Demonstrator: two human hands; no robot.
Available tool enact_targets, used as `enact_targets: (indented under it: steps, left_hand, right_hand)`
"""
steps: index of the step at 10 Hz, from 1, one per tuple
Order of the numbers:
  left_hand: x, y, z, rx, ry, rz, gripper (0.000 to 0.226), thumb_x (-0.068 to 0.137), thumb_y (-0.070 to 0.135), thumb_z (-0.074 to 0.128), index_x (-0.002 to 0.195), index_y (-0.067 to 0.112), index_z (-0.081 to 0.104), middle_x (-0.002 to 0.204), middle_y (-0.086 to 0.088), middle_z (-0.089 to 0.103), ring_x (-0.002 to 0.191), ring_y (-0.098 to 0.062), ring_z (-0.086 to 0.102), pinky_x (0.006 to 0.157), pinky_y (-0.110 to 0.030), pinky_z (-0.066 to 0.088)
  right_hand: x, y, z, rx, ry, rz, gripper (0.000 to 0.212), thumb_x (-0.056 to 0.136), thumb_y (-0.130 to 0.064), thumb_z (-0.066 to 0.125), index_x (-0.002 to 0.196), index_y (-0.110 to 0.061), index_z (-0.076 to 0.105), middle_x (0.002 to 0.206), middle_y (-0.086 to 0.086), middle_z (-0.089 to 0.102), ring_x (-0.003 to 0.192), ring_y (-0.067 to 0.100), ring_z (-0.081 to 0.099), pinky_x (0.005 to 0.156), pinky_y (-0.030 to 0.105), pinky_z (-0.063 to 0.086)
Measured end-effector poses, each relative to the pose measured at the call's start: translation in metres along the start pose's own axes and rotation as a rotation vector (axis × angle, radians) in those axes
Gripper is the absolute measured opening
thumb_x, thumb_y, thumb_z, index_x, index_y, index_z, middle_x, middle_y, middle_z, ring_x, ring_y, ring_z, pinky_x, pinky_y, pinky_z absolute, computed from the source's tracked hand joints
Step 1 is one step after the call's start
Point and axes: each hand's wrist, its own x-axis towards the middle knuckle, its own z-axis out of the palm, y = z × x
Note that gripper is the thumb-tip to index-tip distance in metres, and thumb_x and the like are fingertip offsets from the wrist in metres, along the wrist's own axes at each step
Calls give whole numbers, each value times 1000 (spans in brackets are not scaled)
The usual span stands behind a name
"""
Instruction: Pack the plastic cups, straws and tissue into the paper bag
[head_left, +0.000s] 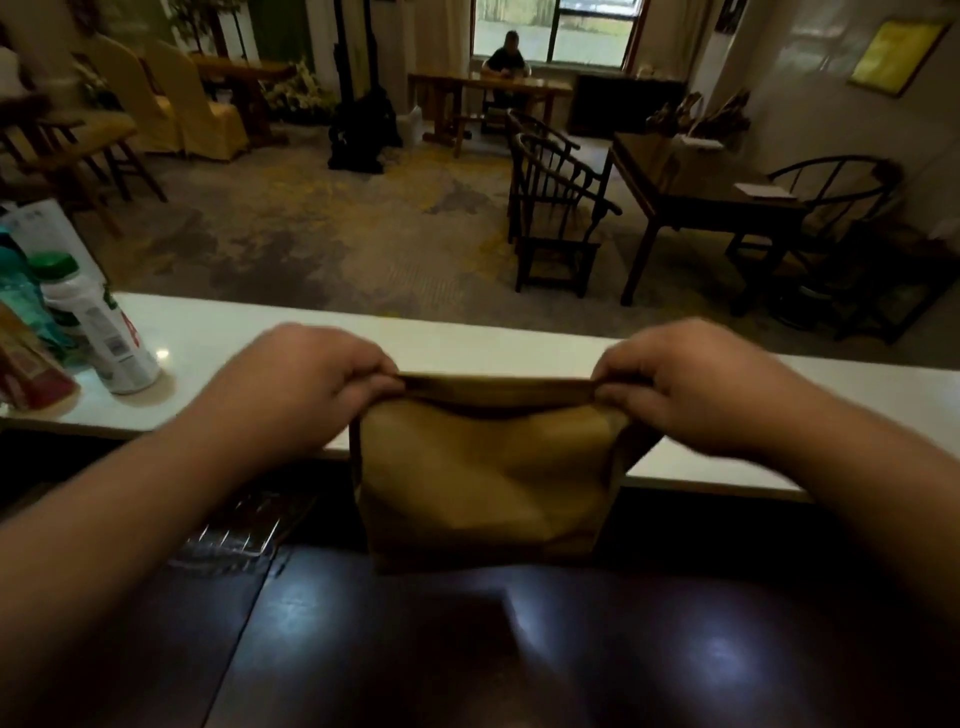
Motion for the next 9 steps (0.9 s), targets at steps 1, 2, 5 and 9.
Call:
enact_targets:
  steps: [1,2,5,9]
  left_hand:
    - [51,-3,-28,28,-56,-86,17,96,41,66,100,33,80,75,11,69,71,-13,60,57,-26,45]
    - [92,-4,-30,67,-60,-114,21,98,42,64,99,27,78,71,14,60,70,-13,55,55,-31,40]
    - [148,-13,28,104,-238,-218,28,103,41,57,105,20,77,96,-5,74,88,-26,66,73,-40,55]
    - [163,-13,59,104,-226,-271,40,98,52,57,124,22,67,104,-1,70,93,-23,66,77,-39,59]
  right_hand:
    - [24,11,-44,2,42,38,10,94,-30,65,96,-38,71,82,-17,62,77,2,57,61,25,45]
    - [51,26,-58,-40,82,59,9,94,-30,66,95,-38,71,81,-16,62,76,5,57,61,26,47]
    - [123,93,-4,-121,24,186,7,91,-33,65,94,-37,69,82,-13,60,74,9,57,63,31,53]
    - [143,110,30,-109,20,278,24,90,-42,62,112,-33,63,93,-8,64,77,13,60,70,37,59]
